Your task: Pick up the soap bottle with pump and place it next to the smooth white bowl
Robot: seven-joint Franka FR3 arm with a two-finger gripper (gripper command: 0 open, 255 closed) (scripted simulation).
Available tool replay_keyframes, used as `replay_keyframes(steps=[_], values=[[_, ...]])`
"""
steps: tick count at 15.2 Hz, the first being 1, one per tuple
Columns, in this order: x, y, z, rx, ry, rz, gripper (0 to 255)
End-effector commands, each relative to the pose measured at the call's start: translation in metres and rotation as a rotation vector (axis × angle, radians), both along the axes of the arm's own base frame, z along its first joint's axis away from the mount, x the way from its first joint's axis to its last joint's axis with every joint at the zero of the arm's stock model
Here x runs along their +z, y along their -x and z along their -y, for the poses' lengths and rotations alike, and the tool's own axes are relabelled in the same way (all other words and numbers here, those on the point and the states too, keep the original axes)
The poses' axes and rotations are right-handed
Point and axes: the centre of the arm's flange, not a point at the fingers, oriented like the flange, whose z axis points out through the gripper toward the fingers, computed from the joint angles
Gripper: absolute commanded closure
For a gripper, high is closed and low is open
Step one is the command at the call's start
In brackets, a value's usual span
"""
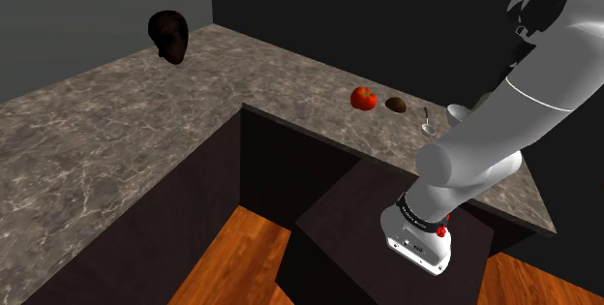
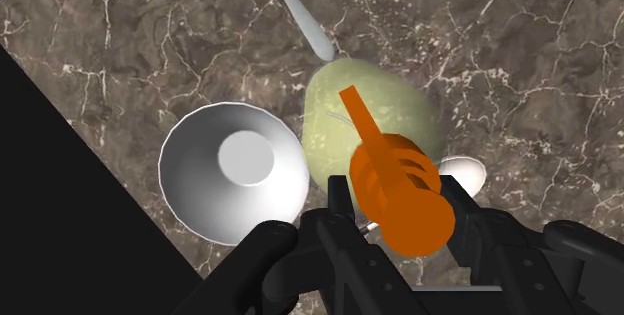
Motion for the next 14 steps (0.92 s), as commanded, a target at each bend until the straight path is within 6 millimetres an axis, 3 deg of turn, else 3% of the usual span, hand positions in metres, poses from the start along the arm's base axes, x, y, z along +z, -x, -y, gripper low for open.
replay_keyframes(steps=[1, 14], values=[[-0.011, 0.0, 0.0, 0.0, 0.001, 0.0, 255], [-0.077, 0.0, 0.0, 0.0, 0.001, 0.0, 255]])
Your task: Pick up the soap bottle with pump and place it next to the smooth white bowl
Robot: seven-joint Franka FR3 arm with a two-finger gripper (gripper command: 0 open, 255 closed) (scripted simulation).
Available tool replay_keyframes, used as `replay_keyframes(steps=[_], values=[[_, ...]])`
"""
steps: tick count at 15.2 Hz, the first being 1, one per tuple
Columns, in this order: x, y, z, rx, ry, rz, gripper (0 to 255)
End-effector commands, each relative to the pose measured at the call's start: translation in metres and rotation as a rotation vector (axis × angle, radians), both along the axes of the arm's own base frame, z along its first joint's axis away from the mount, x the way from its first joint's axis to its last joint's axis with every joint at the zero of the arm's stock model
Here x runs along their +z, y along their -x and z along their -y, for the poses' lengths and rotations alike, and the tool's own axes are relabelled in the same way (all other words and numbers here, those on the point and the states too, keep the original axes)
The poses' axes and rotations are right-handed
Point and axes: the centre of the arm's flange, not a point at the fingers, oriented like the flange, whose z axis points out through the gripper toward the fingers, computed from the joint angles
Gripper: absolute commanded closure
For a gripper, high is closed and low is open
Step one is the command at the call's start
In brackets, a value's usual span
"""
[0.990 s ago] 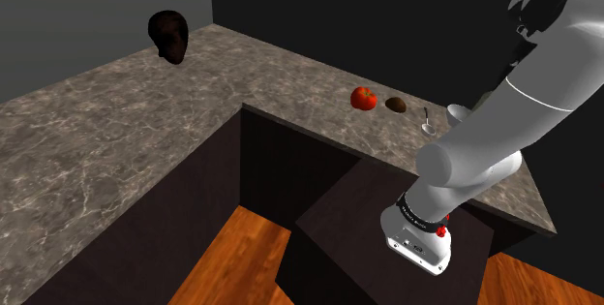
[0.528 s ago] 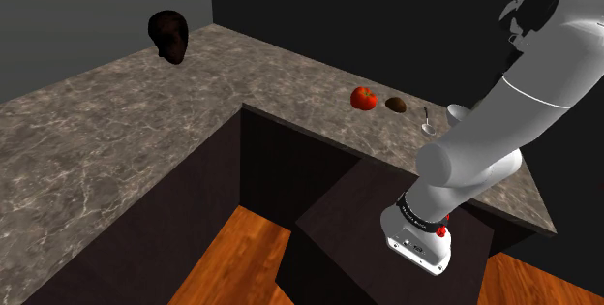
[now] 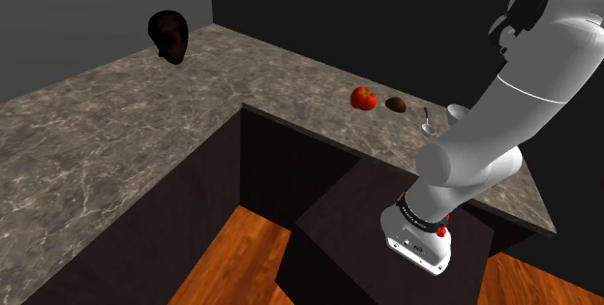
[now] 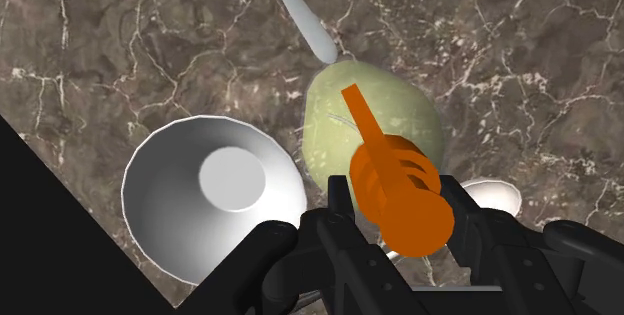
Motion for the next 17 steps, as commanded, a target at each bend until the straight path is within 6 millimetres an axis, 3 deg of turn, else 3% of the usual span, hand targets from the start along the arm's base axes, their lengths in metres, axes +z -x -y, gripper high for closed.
replay_keyframes(steps=[1, 7, 8, 13, 17], values=[[-0.002, 0.0, 0.0, 0.0, 0.001, 0.0, 255], [-0.002, 0.0, 0.0, 0.0, 0.001, 0.0, 255], [-0.002, 0.0, 0.0, 0.0, 0.001, 0.001, 0], [-0.002, 0.0, 0.0, 0.0, 0.001, 0.0, 0], [0.048, -0.003, 0.0, 0.0, 0.001, 0.0, 0]])
